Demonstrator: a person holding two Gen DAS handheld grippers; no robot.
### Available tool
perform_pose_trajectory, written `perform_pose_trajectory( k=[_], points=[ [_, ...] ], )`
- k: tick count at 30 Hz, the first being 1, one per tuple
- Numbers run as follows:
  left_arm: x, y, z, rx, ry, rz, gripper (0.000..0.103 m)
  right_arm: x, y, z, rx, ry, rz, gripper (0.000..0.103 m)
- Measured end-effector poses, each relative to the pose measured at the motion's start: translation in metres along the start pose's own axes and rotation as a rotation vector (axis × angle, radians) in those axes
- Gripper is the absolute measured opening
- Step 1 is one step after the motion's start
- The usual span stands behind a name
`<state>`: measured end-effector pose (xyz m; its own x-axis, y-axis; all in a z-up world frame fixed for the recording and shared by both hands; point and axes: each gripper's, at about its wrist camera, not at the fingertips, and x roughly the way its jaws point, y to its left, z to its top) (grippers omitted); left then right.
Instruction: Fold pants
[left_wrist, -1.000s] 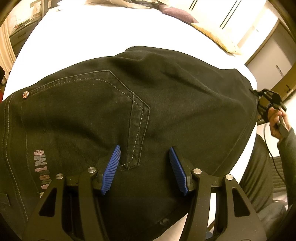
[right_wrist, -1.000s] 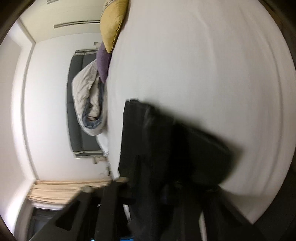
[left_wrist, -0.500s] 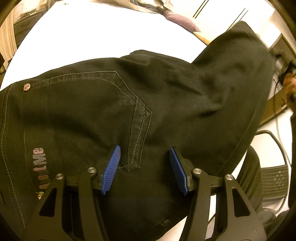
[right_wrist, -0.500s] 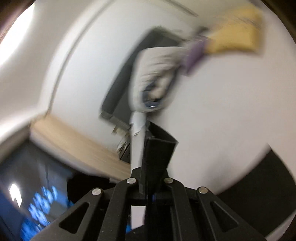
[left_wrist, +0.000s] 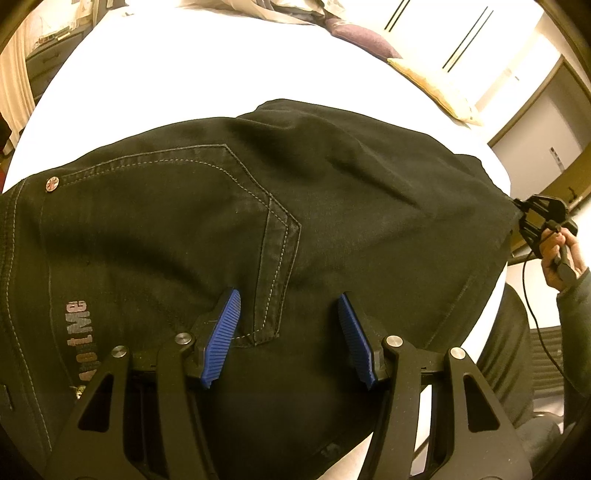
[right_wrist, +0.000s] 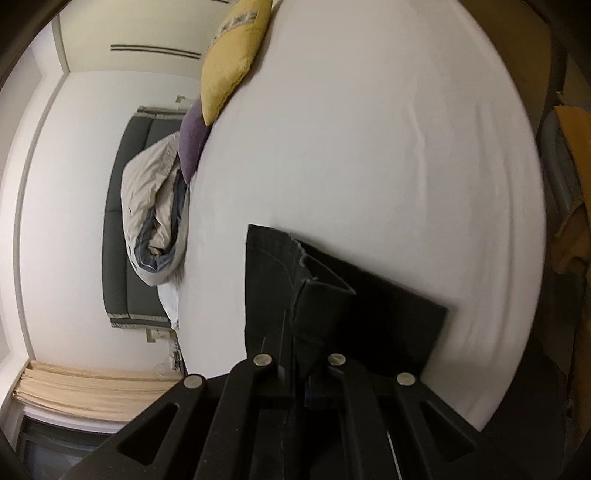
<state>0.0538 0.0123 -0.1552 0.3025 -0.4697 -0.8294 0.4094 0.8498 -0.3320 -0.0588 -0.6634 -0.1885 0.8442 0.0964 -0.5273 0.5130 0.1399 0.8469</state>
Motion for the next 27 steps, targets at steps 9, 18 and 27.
perform_pose_trajectory(
  k=[9,18,27],
  points=[
    [0.006,-0.012,0.004,0.086,0.059,0.025,0.054,0.003,-0.033,-0.004,0.076,-0.004,-0.028,0.003],
    [0.002,-0.012,-0.004,0.116,0.09,0.029,0.054,-0.01,-0.043,-0.004,0.058,0.003,0.035,0.022],
    [-0.005,-0.013,-0.017,0.134,0.102,0.036,0.054,-0.003,-0.04,-0.003,-0.003,0.019,-0.057,0.004]
  ],
)
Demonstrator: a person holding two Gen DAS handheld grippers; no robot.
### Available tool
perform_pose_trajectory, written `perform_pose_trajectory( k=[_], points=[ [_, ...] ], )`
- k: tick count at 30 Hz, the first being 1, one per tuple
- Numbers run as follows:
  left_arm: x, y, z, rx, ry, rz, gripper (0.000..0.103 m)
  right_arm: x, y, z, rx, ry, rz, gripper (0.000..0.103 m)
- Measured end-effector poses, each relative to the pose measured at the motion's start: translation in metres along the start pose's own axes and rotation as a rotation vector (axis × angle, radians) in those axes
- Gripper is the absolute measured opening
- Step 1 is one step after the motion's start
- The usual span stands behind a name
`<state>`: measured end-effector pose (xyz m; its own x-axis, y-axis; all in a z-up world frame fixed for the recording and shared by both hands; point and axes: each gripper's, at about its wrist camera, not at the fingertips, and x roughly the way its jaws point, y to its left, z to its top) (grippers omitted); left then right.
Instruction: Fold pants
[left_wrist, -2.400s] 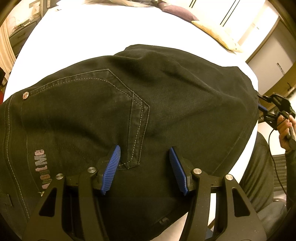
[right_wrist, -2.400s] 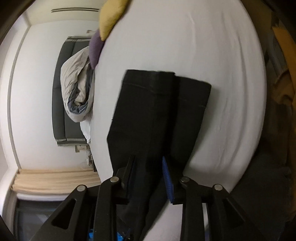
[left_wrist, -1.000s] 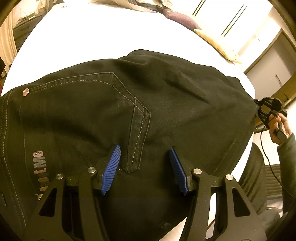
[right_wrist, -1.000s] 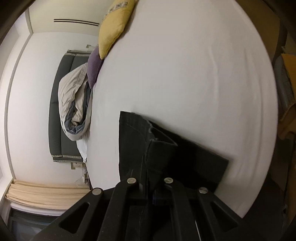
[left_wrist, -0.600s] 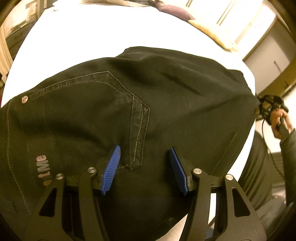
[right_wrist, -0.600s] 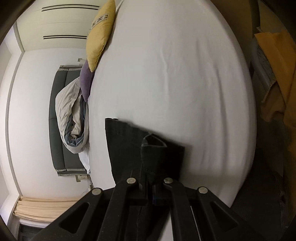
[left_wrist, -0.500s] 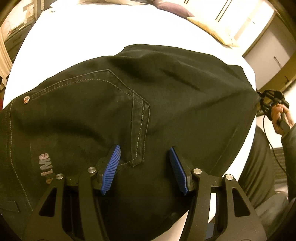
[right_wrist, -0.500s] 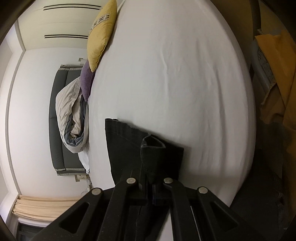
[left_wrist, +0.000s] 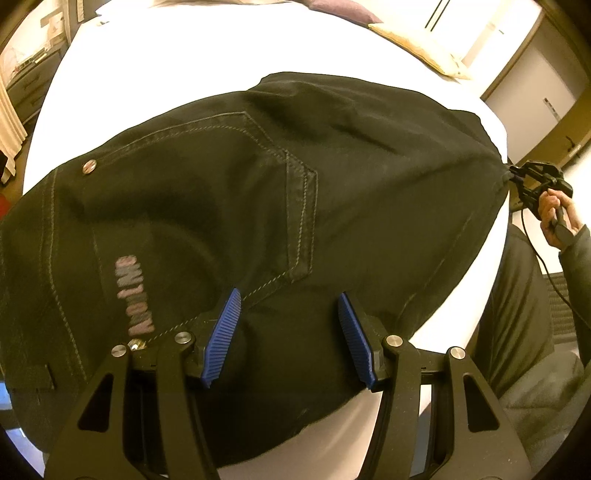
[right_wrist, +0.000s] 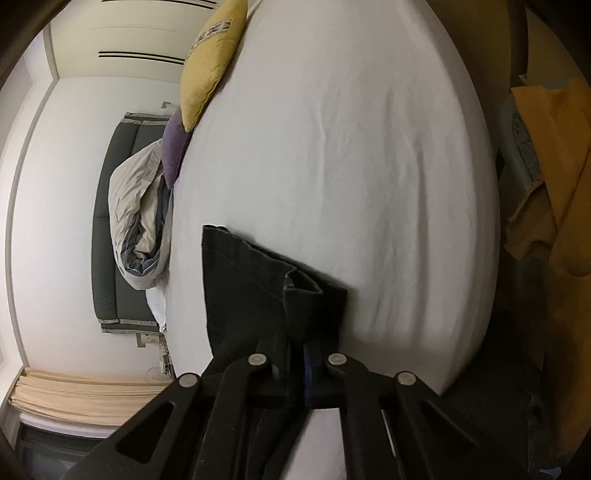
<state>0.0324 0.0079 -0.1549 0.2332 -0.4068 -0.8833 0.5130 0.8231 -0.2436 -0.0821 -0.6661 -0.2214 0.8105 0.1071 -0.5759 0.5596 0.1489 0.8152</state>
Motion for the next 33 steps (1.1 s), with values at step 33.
perform_pose_trajectory(
  k=[33],
  points=[
    [-0.023,0.03,-0.03,-0.025,-0.061,-0.091,0.053,0.033,0.084,-0.146,-0.375,0.487,0.066,0.027]
  ],
)
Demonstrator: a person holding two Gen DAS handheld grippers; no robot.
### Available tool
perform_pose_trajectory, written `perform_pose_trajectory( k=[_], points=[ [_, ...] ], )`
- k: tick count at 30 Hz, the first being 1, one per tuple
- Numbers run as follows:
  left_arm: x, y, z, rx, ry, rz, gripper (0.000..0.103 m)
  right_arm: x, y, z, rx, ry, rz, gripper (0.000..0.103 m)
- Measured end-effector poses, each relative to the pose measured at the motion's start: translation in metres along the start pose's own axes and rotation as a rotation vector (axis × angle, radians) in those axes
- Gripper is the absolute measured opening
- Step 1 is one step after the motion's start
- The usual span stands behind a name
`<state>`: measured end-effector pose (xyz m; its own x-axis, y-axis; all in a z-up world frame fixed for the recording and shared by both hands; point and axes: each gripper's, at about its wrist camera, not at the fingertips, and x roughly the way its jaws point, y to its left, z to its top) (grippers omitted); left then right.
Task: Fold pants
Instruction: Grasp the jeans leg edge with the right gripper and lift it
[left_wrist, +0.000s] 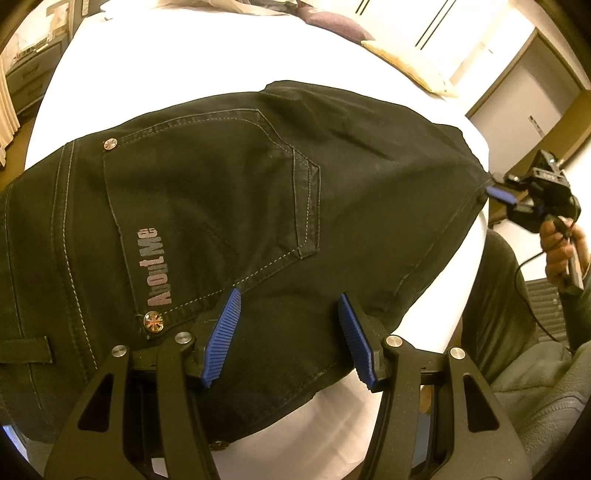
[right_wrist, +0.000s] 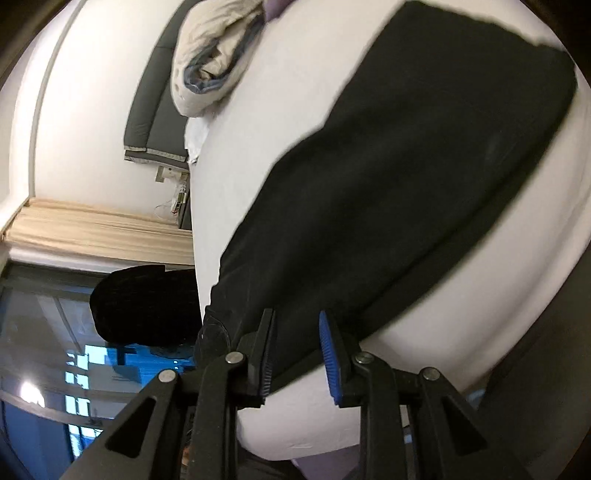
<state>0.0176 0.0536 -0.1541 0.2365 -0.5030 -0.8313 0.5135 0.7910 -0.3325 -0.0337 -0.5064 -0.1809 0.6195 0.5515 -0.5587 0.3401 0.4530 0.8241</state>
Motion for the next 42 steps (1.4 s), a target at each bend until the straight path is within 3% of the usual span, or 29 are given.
perform_pose_trajectory(
  k=[5,14,15,16,19,30,42],
  points=[
    [0.0,0.0,0.0,0.0,-0.005,-0.001,0.053,0.007,-0.014,-0.011,0.081,0.029,-0.036,0.028],
    [-0.004,0.0,-0.004,-0.008,-0.012,0.01,0.053,0.031,-0.03,-0.009,0.175,0.022,0.052,0.031],
    [-0.005,0.0,-0.005,-0.008,-0.012,0.012,0.053,0.035,-0.028,-0.009,0.163,0.029,0.058,0.024],
    [-0.005,-0.001,-0.005,-0.009,-0.012,0.013,0.053,0.039,-0.024,-0.01,0.148,0.03,0.05,0.01],
    [-0.004,-0.003,-0.004,-0.006,-0.006,0.02,0.053,0.039,-0.015,-0.014,0.102,0.016,0.012,0.007],
    [-0.007,-0.007,0.0,0.042,0.048,0.027,0.053,0.029,-0.03,-0.028,0.132,0.046,-0.009,0.003],
    [-0.035,-0.014,0.008,-0.031,-0.018,0.0,0.053,0.042,-0.055,-0.025,0.188,0.043,0.077,0.0]
  ],
)
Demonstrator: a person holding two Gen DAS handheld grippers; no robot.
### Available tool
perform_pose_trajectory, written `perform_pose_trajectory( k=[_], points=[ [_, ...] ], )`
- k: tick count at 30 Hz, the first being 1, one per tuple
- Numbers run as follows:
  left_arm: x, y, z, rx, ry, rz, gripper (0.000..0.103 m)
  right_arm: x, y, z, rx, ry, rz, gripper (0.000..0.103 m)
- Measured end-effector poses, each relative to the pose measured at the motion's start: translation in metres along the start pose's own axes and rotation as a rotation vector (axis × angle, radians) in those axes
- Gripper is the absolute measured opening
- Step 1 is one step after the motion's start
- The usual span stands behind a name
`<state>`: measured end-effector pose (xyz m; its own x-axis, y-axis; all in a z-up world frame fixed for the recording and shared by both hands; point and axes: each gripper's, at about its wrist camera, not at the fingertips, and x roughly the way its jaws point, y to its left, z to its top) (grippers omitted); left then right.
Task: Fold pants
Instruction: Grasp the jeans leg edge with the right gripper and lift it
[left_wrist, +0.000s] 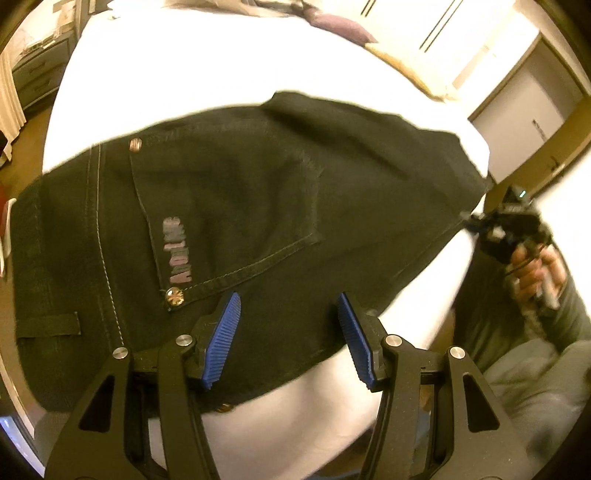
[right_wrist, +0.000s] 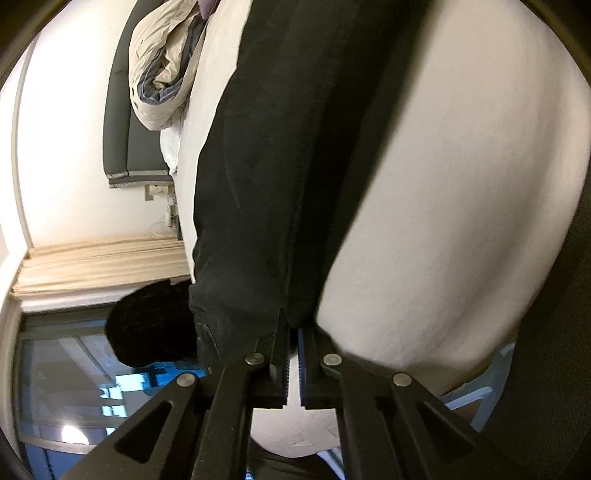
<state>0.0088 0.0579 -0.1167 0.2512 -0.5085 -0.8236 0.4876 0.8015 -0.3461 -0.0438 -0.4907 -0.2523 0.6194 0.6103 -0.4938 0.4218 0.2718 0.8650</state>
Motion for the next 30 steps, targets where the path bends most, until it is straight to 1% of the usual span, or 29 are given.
perform_pose_trajectory(
  k=[2,3,4,5,6,7,8,9,10,11,12,13,14,15,16,18,19,20,21,22,23,24,25,27,28,30],
  points=[
    [-0.011,-0.012,0.013,-0.014,-0.061,-0.025,0.054,0.0,-0.004,0.0,0.018,0.005,0.035,0.001],
    [-0.013,-0.019,0.025,-0.028,-0.102,-0.042,0.054,-0.001,-0.007,0.0,0.039,0.012,0.058,0.002],
    [-0.01,-0.025,0.038,-0.04,-0.124,-0.059,0.054,-0.003,-0.005,0.0,0.042,0.016,0.066,0.003],
    [-0.005,-0.031,0.05,-0.048,-0.133,-0.077,0.054,-0.005,0.0,0.0,0.021,0.015,0.053,0.007],
    [0.004,-0.038,0.061,-0.049,-0.136,-0.089,0.054,-0.011,0.011,-0.002,-0.026,0.014,0.004,0.012],
    [0.018,-0.05,0.076,-0.035,-0.129,-0.083,0.054,-0.014,0.017,-0.004,-0.055,0.015,-0.028,0.016],
    [0.031,-0.06,0.086,-0.009,-0.116,-0.08,0.054,-0.021,0.029,-0.006,-0.106,0.018,-0.083,0.022],
    [0.044,-0.069,0.095,0.018,-0.104,-0.08,0.054,-0.028,0.043,-0.007,-0.177,0.012,-0.157,0.026],
    [0.059,-0.076,0.103,0.04,-0.089,-0.076,0.054,-0.031,0.053,-0.008,-0.225,-0.001,-0.195,0.026],
    [0.074,-0.08,0.109,0.046,-0.066,-0.07,0.054,-0.036,0.07,-0.007,-0.301,-0.019,-0.22,0.026],
    [0.091,-0.08,0.112,0.047,-0.036,-0.063,0.054,-0.037,0.087,-0.004,-0.361,-0.027,-0.206,0.026],
    [0.104,-0.079,0.113,0.043,-0.014,-0.051,0.054,-0.036,0.098,-0.002,-0.392,-0.028,-0.181,0.026],
    [0.117,-0.075,0.111,0.035,0.01,-0.04,0.053,-0.031,0.116,0.003,-0.44,-0.021,-0.142,0.026],
    [0.126,-0.07,0.105,0.033,0.027,-0.037,0.053,-0.023,0.129,0.007,-0.479,-0.013,-0.124,0.026],
    [0.126,-0.07,0.099,0.052,0.004,-0.036,0.053,-0.011,0.143,0.012,-0.516,-0.001,-0.116,0.026],
    [0.124,-0.072,0.093,0.07,0.002,-0.018,0.053,0.02,0.161,0.025,-0.564,0.051,-0.09,0.026],
    [0.122,-0.073,0.089,0.078,0.001,-0.006,0.053,0.038,0.161,0.033,-0.557,0.086,-0.084,0.026],
    [0.12,-0.075,0.087,0.086,0.001,0.001,0.053,0.057,0.155,0.044,-0.526,0.105,-0.129,0.026],
    [0.119,-0.075,0.083,0.099,0.001,0.007,0.053,0.07,0.143,0.055,-0.498,0.106,-0.206,0.026],
    [0.118,-0.073,0.08,0.101,0.002,0.004,0.053,0.075,0.129,0.064,-0.475,0.092,-0.275,0.026],
    [0.116,-0.072,0.078,0.099,0.005,-0.003,0.053,0.073,0.117,0.071,-0.45,0.07,-0.318,0.015],
    [0.113,-0.07,0.077,0.098,0.011,-0.01,0.053,0.064,0.101,0.08,-0.405,0.049,-0.311,0.0],
    [0.109,-0.07,0.077,0.103,0.025,-0.012,0.053,0.054,0.093,0.083,-0.377,0.031,-0.277,0.0],
    [0.101,-0.069,0.088,0.099,0.039,0.0,0.053,0.032,0.085,0.085,-0.38,-0.027,-0.294,0.0],
    [0.092,-0.071,0.103,0.103,0.015,-0.021,0.053,0.02,0.08,0.085,-0.377,-0.048,-0.297,0.0],
    [0.082,-0.084,0.139,0.149,-0.044,-0.054,0.053,0.011,0.072,0.086,-0.348,-0.058,-0.274,0.0]
  ],
)
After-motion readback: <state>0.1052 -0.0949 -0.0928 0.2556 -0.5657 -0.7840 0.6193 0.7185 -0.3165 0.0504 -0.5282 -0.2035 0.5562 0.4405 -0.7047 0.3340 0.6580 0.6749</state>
